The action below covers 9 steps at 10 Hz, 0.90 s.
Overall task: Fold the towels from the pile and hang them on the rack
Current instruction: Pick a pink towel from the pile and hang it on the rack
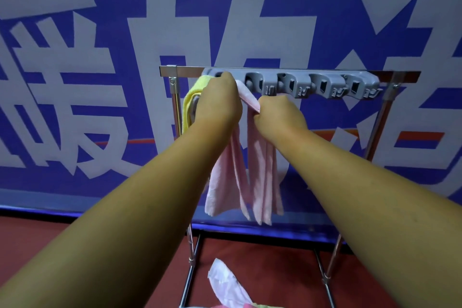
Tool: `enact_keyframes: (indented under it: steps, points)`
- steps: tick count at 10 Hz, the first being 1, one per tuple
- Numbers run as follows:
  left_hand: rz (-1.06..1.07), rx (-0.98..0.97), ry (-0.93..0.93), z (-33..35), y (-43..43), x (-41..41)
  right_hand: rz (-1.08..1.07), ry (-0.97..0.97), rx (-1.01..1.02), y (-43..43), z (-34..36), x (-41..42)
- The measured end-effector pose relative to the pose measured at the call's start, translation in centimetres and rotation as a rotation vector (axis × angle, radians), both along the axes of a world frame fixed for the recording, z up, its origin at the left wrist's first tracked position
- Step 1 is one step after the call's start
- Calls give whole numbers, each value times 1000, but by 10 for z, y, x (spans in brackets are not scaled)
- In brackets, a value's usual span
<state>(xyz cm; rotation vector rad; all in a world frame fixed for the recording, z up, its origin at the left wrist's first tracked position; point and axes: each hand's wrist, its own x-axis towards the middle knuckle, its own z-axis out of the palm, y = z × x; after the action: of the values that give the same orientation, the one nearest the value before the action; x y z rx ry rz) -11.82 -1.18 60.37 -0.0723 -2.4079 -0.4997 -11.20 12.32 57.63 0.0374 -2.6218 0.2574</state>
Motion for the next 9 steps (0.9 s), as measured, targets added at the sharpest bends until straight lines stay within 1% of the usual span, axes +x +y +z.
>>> enact_keyframes:
  steps: [1,2,3,4,5,6,7,8,9]
  points:
    - [-69,191,32,-20,1,-6,20,21,-95,-1,-8,0]
    - [-142,316,-49,-47,0,-4,27,13,-216,-1,-25,0]
    - [-189,319,-106,-81,-6,-4,46,-42,-337,-2,-48,-2]
    - [-163,381,-210,-111,-8,-8,68,-107,-391,-3,-72,-3]
    - [-153,441,-333,-137,-7,-15,70,-159,-391,-3,-94,-9]
    - [-168,425,-400,-159,-6,-19,67,-239,-415,-3,-114,-16]
    - [-242,357,-446,-180,-5,-20,92,-346,-451,-1,-138,-24]
    - [-295,282,-496,-203,-6,-22,105,-435,-418,3,-163,-28]
    - [-325,190,-546,-229,-11,-26,120,-579,-331,8,-185,-29]
